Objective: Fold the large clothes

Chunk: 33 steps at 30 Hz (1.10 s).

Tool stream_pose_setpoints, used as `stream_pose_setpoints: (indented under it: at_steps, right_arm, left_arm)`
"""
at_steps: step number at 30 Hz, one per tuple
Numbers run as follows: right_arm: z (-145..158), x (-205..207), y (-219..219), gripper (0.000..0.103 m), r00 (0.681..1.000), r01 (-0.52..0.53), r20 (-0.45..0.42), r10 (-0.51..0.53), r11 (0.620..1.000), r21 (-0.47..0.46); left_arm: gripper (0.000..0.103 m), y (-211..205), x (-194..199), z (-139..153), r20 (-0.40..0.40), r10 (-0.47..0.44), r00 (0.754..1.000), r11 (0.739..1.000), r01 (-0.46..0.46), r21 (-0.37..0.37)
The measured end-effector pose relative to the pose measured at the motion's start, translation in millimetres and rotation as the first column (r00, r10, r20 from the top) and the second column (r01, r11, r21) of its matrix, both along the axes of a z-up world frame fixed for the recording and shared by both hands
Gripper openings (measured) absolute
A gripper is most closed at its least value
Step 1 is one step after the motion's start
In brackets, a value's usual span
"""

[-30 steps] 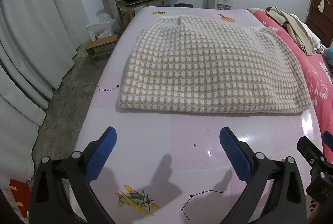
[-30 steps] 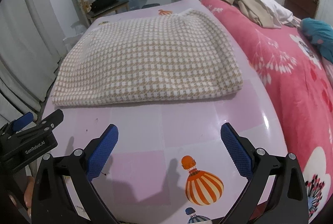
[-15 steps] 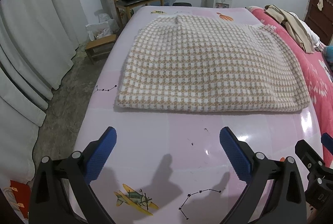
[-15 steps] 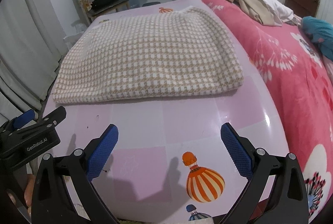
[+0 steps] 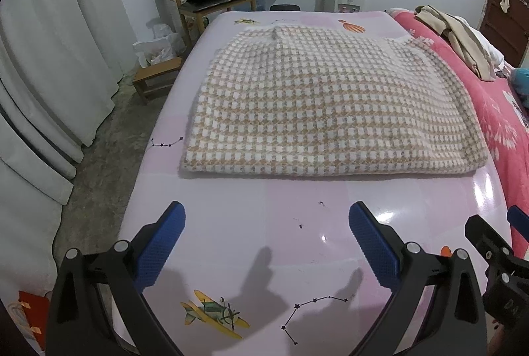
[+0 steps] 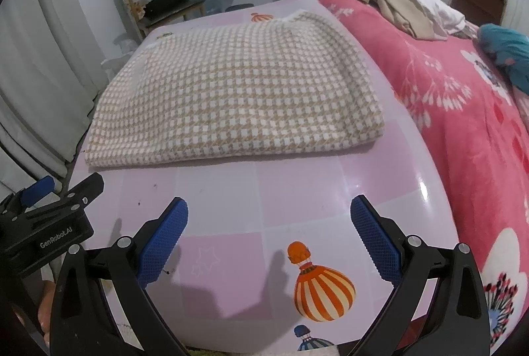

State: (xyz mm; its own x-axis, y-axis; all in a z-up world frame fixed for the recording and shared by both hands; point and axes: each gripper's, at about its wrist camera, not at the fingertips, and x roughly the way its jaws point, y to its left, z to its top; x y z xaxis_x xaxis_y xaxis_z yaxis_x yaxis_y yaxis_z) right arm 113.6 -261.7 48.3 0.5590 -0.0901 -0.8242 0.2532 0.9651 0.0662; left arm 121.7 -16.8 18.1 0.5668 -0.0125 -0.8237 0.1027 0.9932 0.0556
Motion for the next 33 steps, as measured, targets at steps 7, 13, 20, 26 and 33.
stream_pose_setpoints:
  at_steps: [7, 13, 20, 26, 33]
  right_arm:
    - [1.8, 1.3, 0.1, 0.095, 1.000, 0.002, -0.001, -0.002, 1.000, -0.002]
    - [2.6, 2.6, -0.6, 0.095, 1.000, 0.002, -0.002, -0.002, 1.000, -0.006]
    - [2.6, 3.1, -0.9, 0.095, 1.000, 0.001, -0.002, -0.001, 1.000, -0.007]
    - [4.1, 4.5, 0.5, 0.095, 1.000, -0.002, 0.000, 0.002, 1.000, -0.010]
    - [4.6, 5.2, 1.9, 0.095, 1.000, -0.002, 0.000, 0.002, 1.000, -0.012]
  left_arm:
    - [0.098, -0.4, 0.4, -0.9, -0.013, -0.013, 1.000, 1.000, 0.013, -0.013]
    - [0.097, -1.5, 0.2, -0.8, -0.018, -0.024, 1.000, 0.999, 0.024, -0.022]
    - [0.098, -1.9, 0.5, -0.8, -0.022, -0.031, 0.999, 0.999, 0.030, -0.026]
    - [0.098, -1.0, 0.7, 0.4, -0.020, -0.030, 0.999, 0.999, 0.029, -0.032]
    - [0.098, -0.3, 1.0, 0.5, -0.020, -0.031, 0.999, 0.999, 0.030, -0.034]
